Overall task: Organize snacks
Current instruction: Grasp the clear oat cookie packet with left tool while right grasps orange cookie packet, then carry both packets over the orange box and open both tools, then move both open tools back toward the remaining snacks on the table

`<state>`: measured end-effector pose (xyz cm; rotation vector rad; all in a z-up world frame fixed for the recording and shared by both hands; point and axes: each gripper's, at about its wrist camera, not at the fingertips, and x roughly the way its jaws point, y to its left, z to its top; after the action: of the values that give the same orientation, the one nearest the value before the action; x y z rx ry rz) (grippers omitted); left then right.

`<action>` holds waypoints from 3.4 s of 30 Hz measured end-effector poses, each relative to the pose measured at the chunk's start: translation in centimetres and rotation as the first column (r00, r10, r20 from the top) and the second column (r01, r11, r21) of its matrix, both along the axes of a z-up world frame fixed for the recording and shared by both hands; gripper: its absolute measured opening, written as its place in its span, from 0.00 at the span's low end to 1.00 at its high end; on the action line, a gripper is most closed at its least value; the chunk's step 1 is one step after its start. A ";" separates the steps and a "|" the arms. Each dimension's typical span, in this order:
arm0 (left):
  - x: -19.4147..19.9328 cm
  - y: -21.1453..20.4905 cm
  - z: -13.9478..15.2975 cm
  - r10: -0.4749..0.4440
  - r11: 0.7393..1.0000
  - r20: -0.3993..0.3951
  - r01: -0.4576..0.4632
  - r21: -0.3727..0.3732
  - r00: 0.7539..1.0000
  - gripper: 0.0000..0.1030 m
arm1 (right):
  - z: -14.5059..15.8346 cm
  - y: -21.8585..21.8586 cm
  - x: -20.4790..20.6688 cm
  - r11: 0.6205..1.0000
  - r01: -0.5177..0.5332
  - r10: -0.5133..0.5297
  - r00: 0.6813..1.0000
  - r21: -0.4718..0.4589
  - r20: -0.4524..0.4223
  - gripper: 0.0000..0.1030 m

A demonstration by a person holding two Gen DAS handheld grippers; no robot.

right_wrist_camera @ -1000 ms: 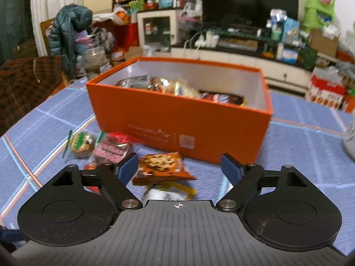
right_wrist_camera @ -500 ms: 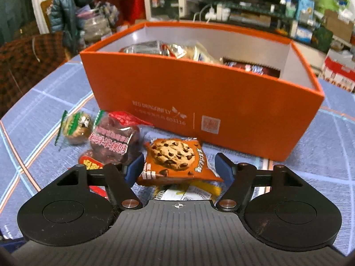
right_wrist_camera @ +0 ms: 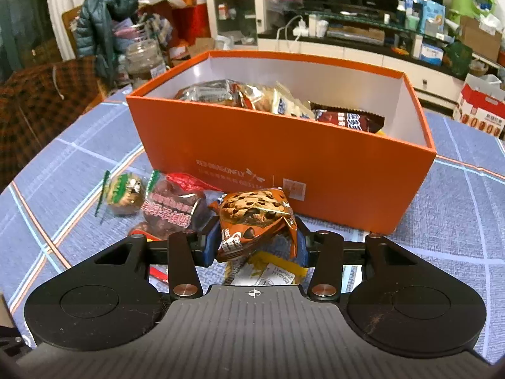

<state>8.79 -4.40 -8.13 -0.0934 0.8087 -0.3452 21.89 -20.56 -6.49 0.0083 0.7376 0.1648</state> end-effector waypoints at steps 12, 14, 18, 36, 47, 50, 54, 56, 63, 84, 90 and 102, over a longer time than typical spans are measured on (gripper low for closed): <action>-0.6 0.0 0.8 -0.010 0.999 0.051 0.009 0.031 0.999 0.31 | 3.4 0.0 -2.2 1.000 -0.003 0.004 0.992 -0.006 0.123 0.32; -0.7 0.2 1.4 -0.011 0.999 0.080 0.007 0.042 0.997 0.31 | 4.1 -0.4 -2.8 1.000 0.011 -0.009 0.988 -0.012 0.155 0.32; -0.5 0.6 2.2 -0.004 0.999 0.108 -0.001 0.047 0.994 0.31 | 5.2 -1.8 -3.7 0.997 0.072 -0.069 0.975 -0.004 0.211 0.32; 3.3 2.6 7.6 0.023 0.997 0.270 -0.042 0.064 0.963 0.31 | 6.9 -4.6 -5.0 0.991 0.124 -0.131 0.959 0.044 0.253 0.32; 9.1 1.3 10.1 -0.017 0.993 0.399 -0.031 0.113 0.917 0.31 | 7.7 -3.9 -4.6 0.992 0.113 -0.125 0.953 0.059 0.277 0.31; 10.4 0.8 10.1 0.004 0.991 0.386 -0.056 0.123 0.923 0.31 | 7.5 -3.7 -4.3 0.992 0.113 -0.123 0.956 0.055 0.266 0.31; 10.8 1.3 9.9 0.024 0.989 0.364 -0.075 0.126 0.931 0.31 | 7.2 -3.7 -4.0 0.992 0.115 -0.124 0.959 0.048 0.255 0.32; 10.9 1.5 9.7 0.029 0.986 0.362 -0.085 0.142 0.932 0.31 | 7.1 -3.6 -4.1 0.992 0.115 -0.123 0.959 0.047 0.254 0.32; 11.1 1.6 9.3 0.030 0.982 0.339 -0.091 0.167 0.940 0.31 | 6.9 -3.4 -4.0 0.994 0.100 -0.108 0.964 0.041 0.244 0.32; 13.6 -0.1 11.4 0.031 0.988 0.343 -0.081 0.132 0.939 0.31 | 8.7 -4.3 -2.8 0.987 0.109 -0.137 0.954 0.120 0.265 0.32; 20.9 -3.5 13.5 -0.040 0.983 0.359 -0.028 0.183 0.933 0.35 | 10.8 -5.5 2.9 0.982 0.154 -0.179 0.945 0.111 0.274 0.32; 14.1 4.8 12.9 -0.026 0.993 0.414 -0.024 0.114 0.910 0.87 | 11.2 -8.3 -4.6 0.955 0.205 -0.259 0.929 0.215 0.266 0.69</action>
<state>22.94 0.43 4.72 0.0899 0.4041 -0.3037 17.29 -28.89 4.75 0.2432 0.4189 0.0043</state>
